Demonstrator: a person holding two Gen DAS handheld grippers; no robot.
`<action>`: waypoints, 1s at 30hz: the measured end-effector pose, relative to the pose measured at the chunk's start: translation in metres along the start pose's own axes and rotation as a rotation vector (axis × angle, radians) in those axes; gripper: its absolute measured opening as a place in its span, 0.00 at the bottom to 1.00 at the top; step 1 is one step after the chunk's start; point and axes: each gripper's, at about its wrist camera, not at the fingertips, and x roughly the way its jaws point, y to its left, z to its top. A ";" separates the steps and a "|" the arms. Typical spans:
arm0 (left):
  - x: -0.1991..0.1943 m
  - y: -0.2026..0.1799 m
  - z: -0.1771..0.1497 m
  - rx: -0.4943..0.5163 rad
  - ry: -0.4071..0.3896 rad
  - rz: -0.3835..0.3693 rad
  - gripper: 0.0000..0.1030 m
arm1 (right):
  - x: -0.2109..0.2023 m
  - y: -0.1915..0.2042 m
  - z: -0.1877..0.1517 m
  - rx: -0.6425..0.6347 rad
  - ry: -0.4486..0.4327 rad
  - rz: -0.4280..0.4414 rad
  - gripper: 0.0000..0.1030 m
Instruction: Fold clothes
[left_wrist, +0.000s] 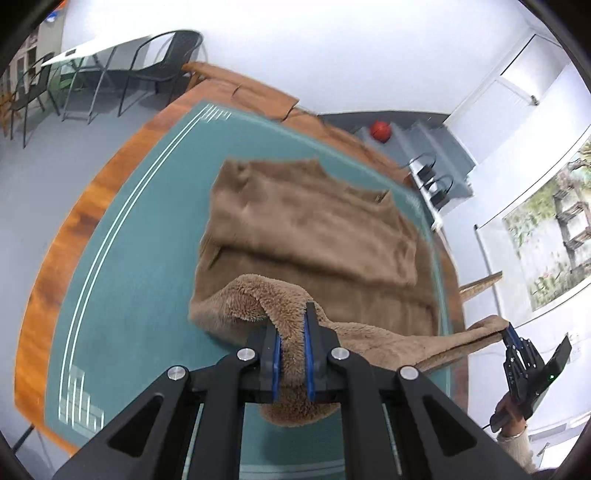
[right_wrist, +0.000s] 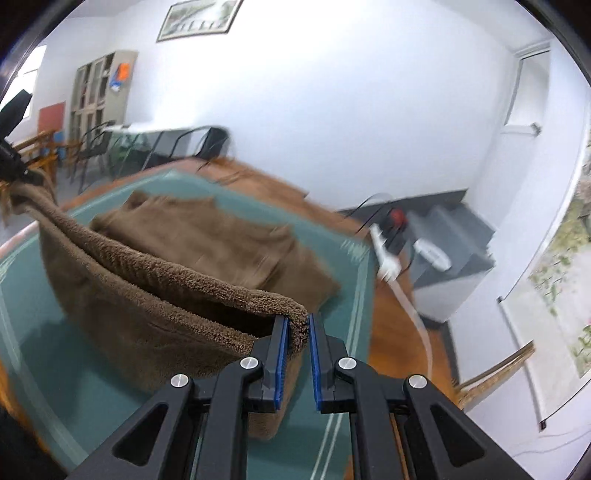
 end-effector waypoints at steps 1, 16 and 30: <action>0.005 -0.003 0.010 0.003 -0.006 -0.009 0.11 | 0.005 -0.004 0.009 0.003 -0.019 -0.023 0.11; 0.143 -0.013 0.174 0.012 -0.045 -0.032 0.11 | 0.191 -0.039 0.111 0.113 -0.003 -0.187 0.12; 0.304 0.024 0.210 -0.096 0.152 0.045 0.17 | 0.350 -0.021 0.075 0.145 0.269 -0.151 0.12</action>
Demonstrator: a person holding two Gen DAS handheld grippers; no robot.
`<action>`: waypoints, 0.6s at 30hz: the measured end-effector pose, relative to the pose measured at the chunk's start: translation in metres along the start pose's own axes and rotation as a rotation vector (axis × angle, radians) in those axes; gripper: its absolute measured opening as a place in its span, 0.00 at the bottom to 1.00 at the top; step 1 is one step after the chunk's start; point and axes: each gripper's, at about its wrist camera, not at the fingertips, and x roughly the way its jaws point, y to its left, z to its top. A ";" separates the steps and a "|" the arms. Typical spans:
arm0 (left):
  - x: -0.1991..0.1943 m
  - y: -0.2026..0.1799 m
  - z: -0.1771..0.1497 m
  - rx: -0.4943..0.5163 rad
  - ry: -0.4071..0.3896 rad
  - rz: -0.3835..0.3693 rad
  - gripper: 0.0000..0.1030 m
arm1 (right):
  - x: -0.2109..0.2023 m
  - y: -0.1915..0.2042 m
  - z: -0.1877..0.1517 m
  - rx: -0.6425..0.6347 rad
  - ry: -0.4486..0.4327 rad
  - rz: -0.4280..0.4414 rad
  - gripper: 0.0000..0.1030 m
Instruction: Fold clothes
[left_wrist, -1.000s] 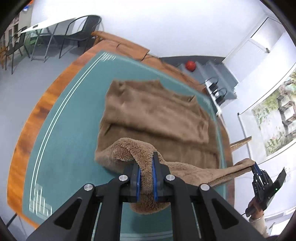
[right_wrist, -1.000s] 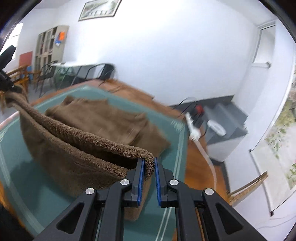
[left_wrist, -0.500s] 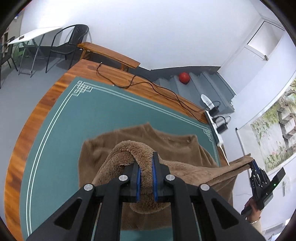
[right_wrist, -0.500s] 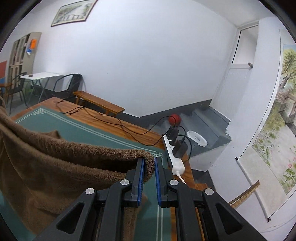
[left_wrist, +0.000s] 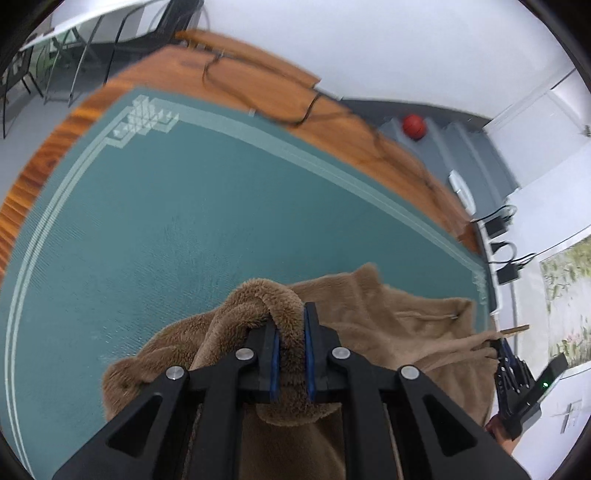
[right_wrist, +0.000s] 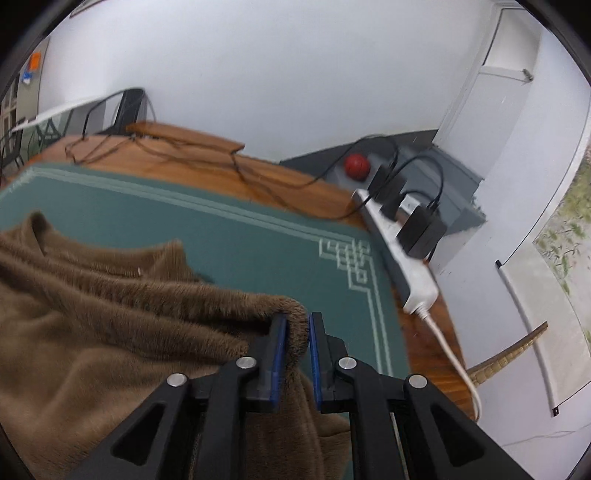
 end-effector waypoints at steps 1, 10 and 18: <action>0.000 0.001 -0.001 -0.001 0.000 -0.016 0.22 | 0.002 -0.001 -0.001 0.005 0.007 0.018 0.12; -0.059 0.004 -0.001 0.001 -0.149 -0.216 0.77 | -0.039 -0.023 0.002 0.140 -0.063 0.122 0.81; -0.032 -0.035 -0.025 0.158 -0.046 -0.154 0.77 | -0.042 0.034 0.009 -0.041 0.031 0.286 0.81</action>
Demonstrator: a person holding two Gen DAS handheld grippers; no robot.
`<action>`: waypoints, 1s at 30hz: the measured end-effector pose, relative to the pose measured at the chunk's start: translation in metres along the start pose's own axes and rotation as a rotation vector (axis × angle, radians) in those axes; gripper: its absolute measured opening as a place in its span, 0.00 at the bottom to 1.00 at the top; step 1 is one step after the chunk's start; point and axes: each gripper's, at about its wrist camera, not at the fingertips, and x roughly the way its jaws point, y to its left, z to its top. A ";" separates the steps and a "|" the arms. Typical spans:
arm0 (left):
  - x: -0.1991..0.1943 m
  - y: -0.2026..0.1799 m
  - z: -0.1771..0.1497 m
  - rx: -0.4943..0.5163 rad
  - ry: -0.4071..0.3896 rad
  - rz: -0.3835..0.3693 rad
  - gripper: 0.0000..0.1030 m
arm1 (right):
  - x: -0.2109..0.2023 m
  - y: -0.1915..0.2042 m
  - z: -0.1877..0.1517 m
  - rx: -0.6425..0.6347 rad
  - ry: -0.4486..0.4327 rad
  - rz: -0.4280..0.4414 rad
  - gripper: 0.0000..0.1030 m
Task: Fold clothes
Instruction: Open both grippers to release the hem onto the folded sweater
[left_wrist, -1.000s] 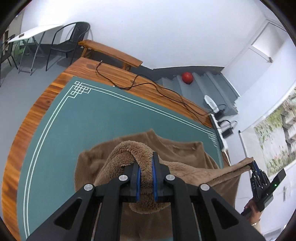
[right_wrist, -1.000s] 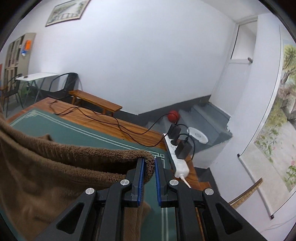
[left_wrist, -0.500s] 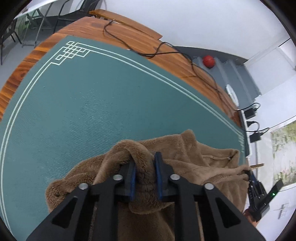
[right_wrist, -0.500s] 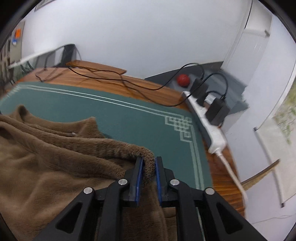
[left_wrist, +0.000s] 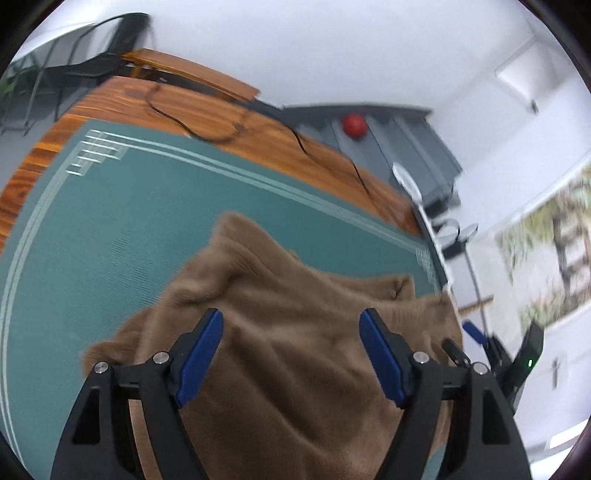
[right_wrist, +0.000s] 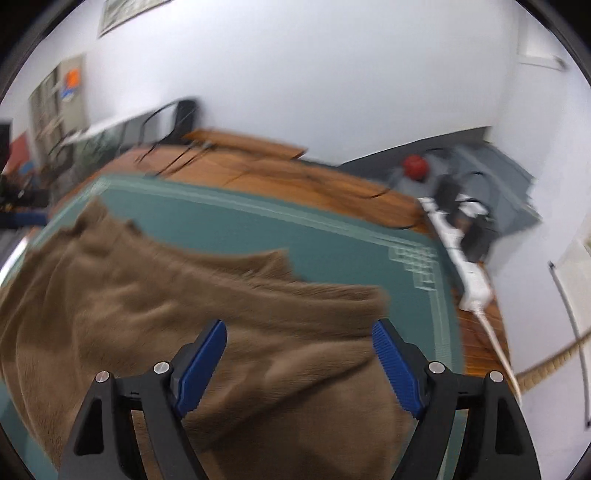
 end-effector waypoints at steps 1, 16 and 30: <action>0.009 -0.002 0.000 -0.003 0.014 0.025 0.77 | 0.010 0.005 0.001 -0.008 0.031 0.021 0.81; 0.031 0.013 -0.017 0.062 0.045 0.189 0.77 | 0.065 -0.003 -0.004 0.066 0.158 0.020 0.84; -0.097 0.080 -0.152 -0.237 -0.014 0.137 0.77 | -0.075 0.029 -0.112 0.086 0.038 0.033 0.84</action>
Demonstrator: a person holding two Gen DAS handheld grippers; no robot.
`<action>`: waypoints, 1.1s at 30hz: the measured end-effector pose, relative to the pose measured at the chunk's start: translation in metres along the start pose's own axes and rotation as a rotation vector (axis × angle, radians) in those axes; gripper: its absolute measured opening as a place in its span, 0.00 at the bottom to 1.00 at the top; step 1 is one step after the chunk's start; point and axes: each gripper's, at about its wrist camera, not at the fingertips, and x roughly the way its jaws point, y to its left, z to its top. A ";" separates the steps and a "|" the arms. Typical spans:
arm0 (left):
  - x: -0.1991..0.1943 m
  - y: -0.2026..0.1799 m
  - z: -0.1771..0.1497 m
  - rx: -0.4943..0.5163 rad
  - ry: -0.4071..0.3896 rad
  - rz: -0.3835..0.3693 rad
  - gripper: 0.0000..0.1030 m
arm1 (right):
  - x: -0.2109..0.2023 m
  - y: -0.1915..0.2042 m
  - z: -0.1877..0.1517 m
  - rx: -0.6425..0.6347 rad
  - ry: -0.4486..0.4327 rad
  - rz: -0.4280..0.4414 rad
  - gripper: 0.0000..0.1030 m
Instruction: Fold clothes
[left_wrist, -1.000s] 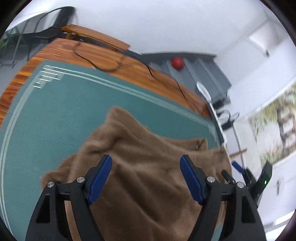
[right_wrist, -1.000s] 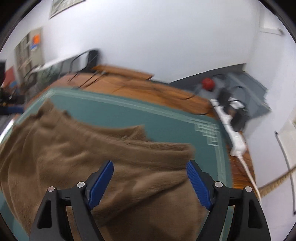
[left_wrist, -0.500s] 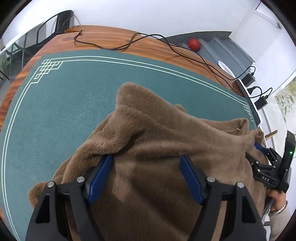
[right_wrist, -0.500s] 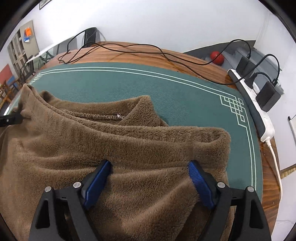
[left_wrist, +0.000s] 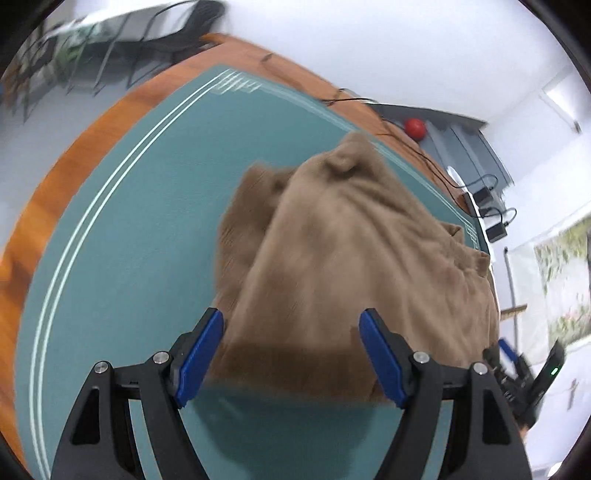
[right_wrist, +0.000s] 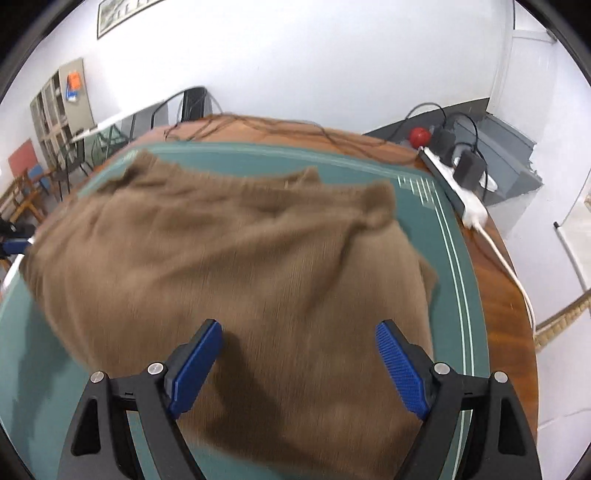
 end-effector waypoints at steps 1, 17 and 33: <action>0.000 0.007 -0.008 -0.033 0.007 -0.018 0.77 | -0.002 0.002 -0.008 0.004 0.008 -0.001 0.84; 0.031 0.029 -0.009 -0.248 -0.014 -0.021 0.28 | 0.018 0.002 -0.036 0.024 0.061 -0.082 0.89; 0.009 0.021 -0.016 -0.063 -0.027 0.150 0.61 | -0.012 -0.034 -0.045 0.219 0.043 0.024 0.99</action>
